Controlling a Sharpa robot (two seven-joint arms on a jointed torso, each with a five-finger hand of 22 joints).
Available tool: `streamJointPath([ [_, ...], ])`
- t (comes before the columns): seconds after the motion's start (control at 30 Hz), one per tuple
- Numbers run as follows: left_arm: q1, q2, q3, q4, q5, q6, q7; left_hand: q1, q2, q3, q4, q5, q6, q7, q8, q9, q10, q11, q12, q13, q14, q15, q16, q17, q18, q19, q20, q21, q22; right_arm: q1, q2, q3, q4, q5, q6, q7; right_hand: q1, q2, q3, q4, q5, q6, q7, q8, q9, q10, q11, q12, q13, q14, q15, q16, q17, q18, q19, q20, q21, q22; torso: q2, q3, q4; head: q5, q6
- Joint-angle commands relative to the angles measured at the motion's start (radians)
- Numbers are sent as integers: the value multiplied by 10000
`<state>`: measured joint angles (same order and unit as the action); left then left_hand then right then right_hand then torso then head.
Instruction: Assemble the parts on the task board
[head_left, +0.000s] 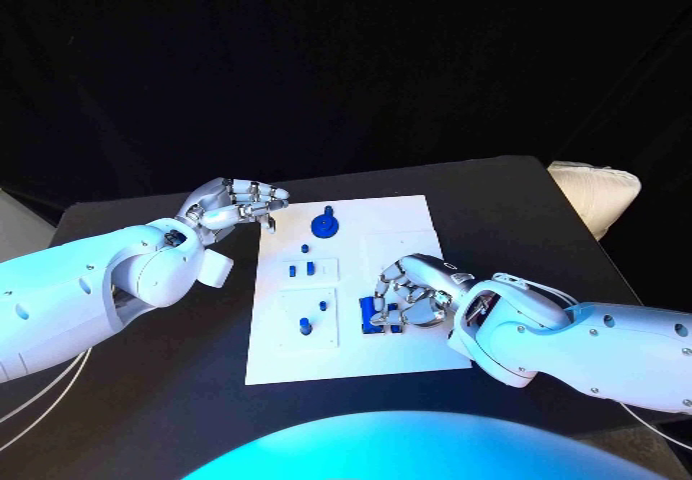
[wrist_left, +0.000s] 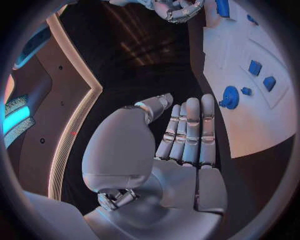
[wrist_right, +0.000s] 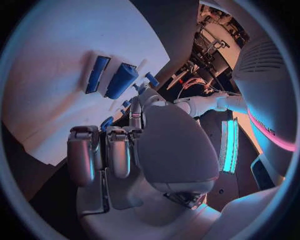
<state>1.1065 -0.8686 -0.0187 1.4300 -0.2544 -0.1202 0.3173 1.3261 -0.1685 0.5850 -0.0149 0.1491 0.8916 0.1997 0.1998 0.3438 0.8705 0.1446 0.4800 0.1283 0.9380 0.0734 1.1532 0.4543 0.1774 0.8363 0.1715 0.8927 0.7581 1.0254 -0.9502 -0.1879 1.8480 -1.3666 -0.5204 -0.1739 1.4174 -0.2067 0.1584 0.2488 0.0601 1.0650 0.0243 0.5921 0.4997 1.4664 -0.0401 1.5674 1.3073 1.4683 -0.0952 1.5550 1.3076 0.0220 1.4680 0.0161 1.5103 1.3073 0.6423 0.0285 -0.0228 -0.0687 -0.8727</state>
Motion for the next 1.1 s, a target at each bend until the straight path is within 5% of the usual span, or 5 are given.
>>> streamJointPath([
  [0.03, -1, 16, 6, 23, 50, 146, 66, -49, 57, 2, 32, 68, -44, 5, -16, -9, -96, 9, 13, -17, -74, 21, 22, -17, 62, 66, -2, -62, -15, -41, 75, -1, -27, -951, 461, -320, 125, 22, -55, 10, -45, -63, -32, 68, 42, 1044, -60, 34, 2635, 943, -80, -23, 2274, -113, 898, -87, 46, 2461, 2, 11, -9, 0, 1],
  [1.1, -14, 6, 6, 27, 50, 164, 61, -58, 48, 2, 54, 68, -74, 13, -26, -22, -109, 14, 21, -23, -77, 26, 31, -22, 62, 78, 3, -88, -33, -141, 366, 0, -261, -2101, -141, -1404, 600, 221, 100, 106, -14, -119, -97, 243, 175, 1044, -121, 34, 2635, 953, -134, -4, 2312, -142, 935, -140, 195, 2511, -12, -7, -6, 11, 1],
])
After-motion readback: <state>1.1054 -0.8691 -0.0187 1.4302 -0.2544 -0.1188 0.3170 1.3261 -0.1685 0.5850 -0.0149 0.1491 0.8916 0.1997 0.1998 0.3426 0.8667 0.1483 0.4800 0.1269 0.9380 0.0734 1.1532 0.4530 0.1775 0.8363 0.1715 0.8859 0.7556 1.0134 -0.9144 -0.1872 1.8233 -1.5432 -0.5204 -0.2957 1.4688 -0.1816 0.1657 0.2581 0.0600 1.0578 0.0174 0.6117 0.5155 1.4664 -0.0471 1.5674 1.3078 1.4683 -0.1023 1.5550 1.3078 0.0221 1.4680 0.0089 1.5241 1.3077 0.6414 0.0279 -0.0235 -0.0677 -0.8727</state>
